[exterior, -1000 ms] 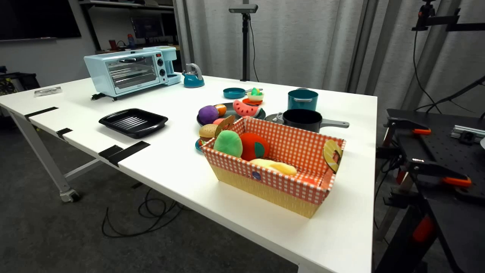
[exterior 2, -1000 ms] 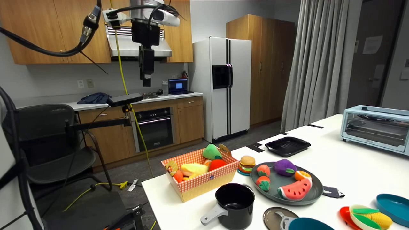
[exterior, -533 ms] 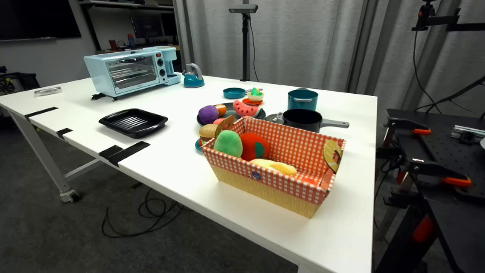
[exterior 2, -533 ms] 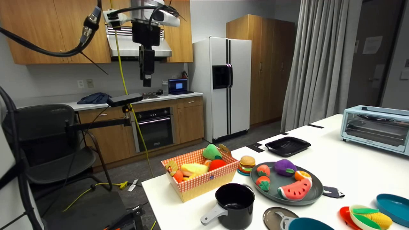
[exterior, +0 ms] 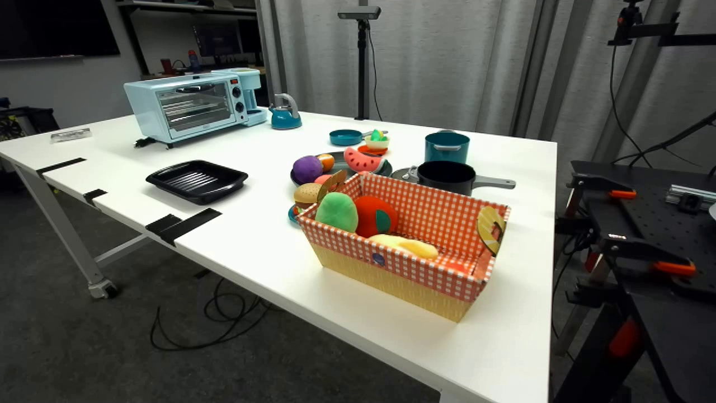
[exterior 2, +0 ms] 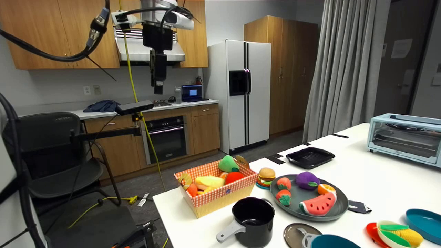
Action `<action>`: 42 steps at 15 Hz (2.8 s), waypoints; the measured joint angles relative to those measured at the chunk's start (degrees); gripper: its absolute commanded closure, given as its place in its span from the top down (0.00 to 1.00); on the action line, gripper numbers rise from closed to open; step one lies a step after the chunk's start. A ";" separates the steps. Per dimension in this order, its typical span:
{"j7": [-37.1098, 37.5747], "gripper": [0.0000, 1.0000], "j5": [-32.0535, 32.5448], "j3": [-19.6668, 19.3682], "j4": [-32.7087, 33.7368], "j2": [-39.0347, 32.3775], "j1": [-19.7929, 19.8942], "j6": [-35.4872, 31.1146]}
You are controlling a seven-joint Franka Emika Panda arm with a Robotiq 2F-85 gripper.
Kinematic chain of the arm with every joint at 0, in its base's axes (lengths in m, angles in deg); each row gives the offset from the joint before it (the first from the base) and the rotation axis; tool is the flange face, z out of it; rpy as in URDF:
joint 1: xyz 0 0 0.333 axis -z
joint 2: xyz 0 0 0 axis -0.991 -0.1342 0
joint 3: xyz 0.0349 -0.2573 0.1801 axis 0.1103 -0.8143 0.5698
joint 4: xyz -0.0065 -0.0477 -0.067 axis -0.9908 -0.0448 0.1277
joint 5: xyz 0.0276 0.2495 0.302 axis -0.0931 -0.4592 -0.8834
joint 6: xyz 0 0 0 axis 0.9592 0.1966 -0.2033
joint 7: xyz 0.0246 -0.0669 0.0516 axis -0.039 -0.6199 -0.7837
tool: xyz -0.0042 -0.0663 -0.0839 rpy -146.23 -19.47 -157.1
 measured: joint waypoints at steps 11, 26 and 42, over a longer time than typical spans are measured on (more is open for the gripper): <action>0.11 1.00 6.19 -0.47 2.48 -7.27 2.57 -6.37; -16.88 1.00 15.69 -8.84 15.85 -22.65 5.62 -6.63; -37.11 1.00 17.08 -10.08 27.39 -28.13 4.13 4.51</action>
